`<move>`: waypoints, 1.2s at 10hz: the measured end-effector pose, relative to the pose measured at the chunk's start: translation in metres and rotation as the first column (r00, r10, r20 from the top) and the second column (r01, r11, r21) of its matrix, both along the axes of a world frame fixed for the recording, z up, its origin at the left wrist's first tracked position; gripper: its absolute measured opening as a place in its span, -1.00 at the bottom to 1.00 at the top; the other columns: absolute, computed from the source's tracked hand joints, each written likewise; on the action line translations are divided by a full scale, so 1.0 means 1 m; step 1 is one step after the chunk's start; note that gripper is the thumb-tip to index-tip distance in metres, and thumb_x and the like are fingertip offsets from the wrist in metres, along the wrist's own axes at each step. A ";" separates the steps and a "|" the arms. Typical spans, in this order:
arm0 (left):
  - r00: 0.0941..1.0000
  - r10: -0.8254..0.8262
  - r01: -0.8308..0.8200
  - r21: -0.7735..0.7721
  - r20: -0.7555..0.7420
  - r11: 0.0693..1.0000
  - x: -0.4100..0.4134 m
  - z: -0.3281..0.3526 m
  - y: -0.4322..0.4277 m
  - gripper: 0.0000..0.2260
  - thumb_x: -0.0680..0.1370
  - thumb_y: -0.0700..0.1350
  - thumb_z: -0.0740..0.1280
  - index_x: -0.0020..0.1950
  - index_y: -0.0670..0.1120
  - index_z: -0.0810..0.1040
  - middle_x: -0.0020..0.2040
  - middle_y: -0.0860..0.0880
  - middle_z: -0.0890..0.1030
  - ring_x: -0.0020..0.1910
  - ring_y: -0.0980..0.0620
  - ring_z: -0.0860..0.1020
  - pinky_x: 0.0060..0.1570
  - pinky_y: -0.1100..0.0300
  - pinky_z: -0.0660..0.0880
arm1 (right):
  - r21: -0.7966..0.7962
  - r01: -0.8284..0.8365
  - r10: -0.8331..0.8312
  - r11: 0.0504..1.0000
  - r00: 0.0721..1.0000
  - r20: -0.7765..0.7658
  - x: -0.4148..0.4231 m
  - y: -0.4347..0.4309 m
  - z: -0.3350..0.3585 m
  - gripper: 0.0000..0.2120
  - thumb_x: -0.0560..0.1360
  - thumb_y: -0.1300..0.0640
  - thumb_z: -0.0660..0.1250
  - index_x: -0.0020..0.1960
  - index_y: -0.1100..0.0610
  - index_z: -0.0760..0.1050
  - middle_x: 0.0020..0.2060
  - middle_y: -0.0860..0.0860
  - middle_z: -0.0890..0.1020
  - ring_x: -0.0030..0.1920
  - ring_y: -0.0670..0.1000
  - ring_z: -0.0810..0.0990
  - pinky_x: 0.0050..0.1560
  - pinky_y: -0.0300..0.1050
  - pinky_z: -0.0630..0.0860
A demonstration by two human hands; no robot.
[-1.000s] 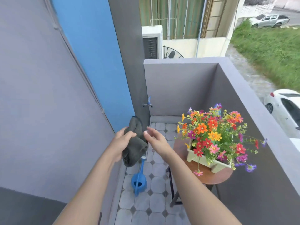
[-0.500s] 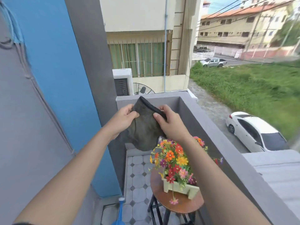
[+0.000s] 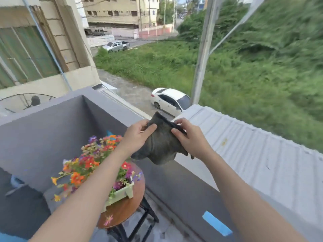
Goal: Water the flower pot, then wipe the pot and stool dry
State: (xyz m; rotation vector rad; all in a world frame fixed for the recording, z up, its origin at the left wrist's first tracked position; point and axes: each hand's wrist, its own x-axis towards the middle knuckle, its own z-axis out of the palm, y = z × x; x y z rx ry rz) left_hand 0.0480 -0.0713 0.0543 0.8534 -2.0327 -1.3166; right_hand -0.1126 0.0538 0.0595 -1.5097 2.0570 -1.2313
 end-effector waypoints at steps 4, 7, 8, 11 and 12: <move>0.883 0.005 0.092 -0.184 0.469 0.979 -0.177 -0.162 0.031 -0.62 0.55 0.12 0.23 -0.18 -0.18 0.54 -0.32 -0.14 0.57 -0.25 -0.16 0.53 -0.27 0.03 0.42 | 0.409 0.240 -0.283 0.880 0.958 0.047 -0.133 0.041 -0.154 -0.75 0.57 0.04 0.23 0.22 0.09 0.46 0.11 0.05 0.63 0.09 0.07 0.58 0.08 -0.04 0.51; 0.870 0.164 0.034 -0.389 0.464 0.921 -0.181 -0.188 0.024 -0.64 0.64 -0.03 0.07 0.33 -0.18 0.41 0.28 -0.15 0.50 0.27 -0.13 0.41 0.18 -0.04 0.43 | 0.412 0.169 -0.128 0.895 0.984 -0.126 -0.152 -0.004 -0.192 -0.73 0.60 0.07 0.16 0.28 0.01 0.42 0.11 0.02 0.55 0.09 0.05 0.55 0.02 -0.01 0.50; 0.795 0.028 0.226 -0.339 0.606 0.913 -0.172 -0.195 0.031 -0.55 0.65 0.02 0.00 0.50 -0.13 0.19 0.51 -0.08 0.22 0.50 -0.06 0.15 0.44 -0.03 0.11 | 0.426 0.144 -0.086 0.893 0.985 -0.152 -0.156 -0.007 -0.194 -0.73 0.61 0.05 0.13 0.27 0.00 0.45 0.08 0.03 0.55 0.08 0.07 0.54 0.00 0.04 0.52; 0.625 0.077 0.259 -0.299 0.777 0.919 -0.165 -0.171 0.027 -0.43 0.62 0.17 -0.20 0.53 -0.08 -0.24 0.55 -0.01 -0.20 0.52 0.03 -0.23 0.44 -0.04 -0.24 | 0.488 0.169 -0.009 0.856 0.950 -0.313 -0.166 -0.013 -0.173 -0.61 0.62 -0.06 0.08 0.38 0.05 0.36 0.26 0.04 0.51 0.25 0.11 0.46 0.17 -0.01 0.41; 0.687 0.093 0.208 -0.317 0.721 0.925 -0.160 -0.148 0.013 -0.43 0.62 0.16 -0.17 0.53 -0.10 -0.22 0.56 -0.03 -0.19 0.52 0.02 -0.23 0.44 -0.01 -0.22 | 0.430 0.174 -0.010 0.886 0.934 -0.358 -0.166 -0.022 -0.150 -0.60 0.63 -0.04 0.08 0.39 0.09 0.35 0.31 0.06 0.48 0.27 0.14 0.44 0.21 -0.01 0.37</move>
